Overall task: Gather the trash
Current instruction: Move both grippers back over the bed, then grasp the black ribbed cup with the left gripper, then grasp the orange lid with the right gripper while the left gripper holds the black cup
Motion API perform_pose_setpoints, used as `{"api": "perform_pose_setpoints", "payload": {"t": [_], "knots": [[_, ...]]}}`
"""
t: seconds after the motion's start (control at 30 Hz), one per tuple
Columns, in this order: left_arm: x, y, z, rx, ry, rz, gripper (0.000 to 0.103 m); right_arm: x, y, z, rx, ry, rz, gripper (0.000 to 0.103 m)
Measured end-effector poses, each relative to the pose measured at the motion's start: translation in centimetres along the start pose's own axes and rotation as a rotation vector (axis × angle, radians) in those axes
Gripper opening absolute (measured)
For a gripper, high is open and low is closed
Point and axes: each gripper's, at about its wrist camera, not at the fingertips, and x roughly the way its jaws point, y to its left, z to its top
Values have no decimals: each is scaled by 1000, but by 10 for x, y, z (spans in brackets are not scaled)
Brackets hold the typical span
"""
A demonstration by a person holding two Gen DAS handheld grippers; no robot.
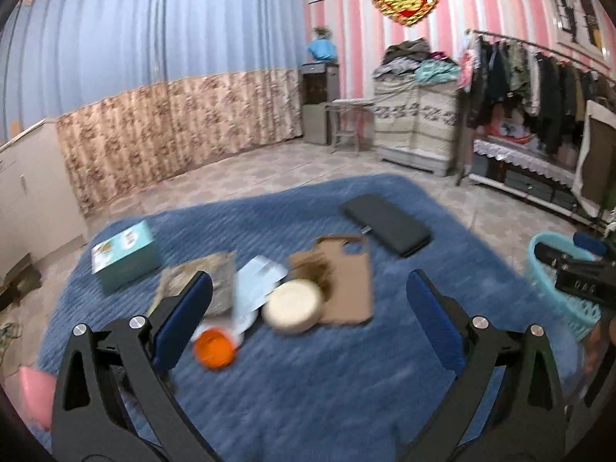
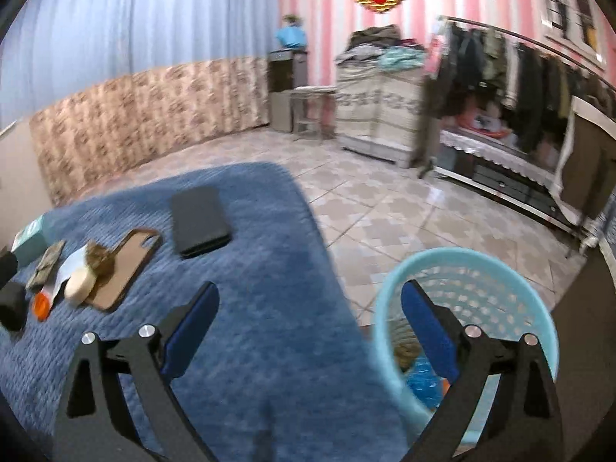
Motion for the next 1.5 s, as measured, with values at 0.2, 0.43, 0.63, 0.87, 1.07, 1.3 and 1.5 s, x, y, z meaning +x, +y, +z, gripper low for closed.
{"api": "perform_pose_setpoints", "payload": {"t": [0.2, 0.43, 0.63, 0.87, 1.07, 1.3, 1.5], "knots": [[1, 53, -33, -39, 69, 91, 97, 4, 37, -3, -51, 8, 59, 94], [9, 109, -44, -55, 105, 174, 97, 16, 69, -11, -111, 50, 86, 94], [16, 133, -61, -57, 152, 189, 97, 21, 78, -14, -122, 72, 100, 94], [37, 150, -66, -132, 184, 172, 97, 24, 86, -16, -132, 85, 105, 94], [58, 142, -63, -125, 218, 199, 97, 29, 97, -19, -128, 102, 124, 94], [65, 152, -67, -147, 266, 213, 84, 31, 123, -22, -169, 114, 150, 94], [57, 169, -68, -203, 281, 156, 75, 25, 152, -24, -170, 101, 214, 94]]}}
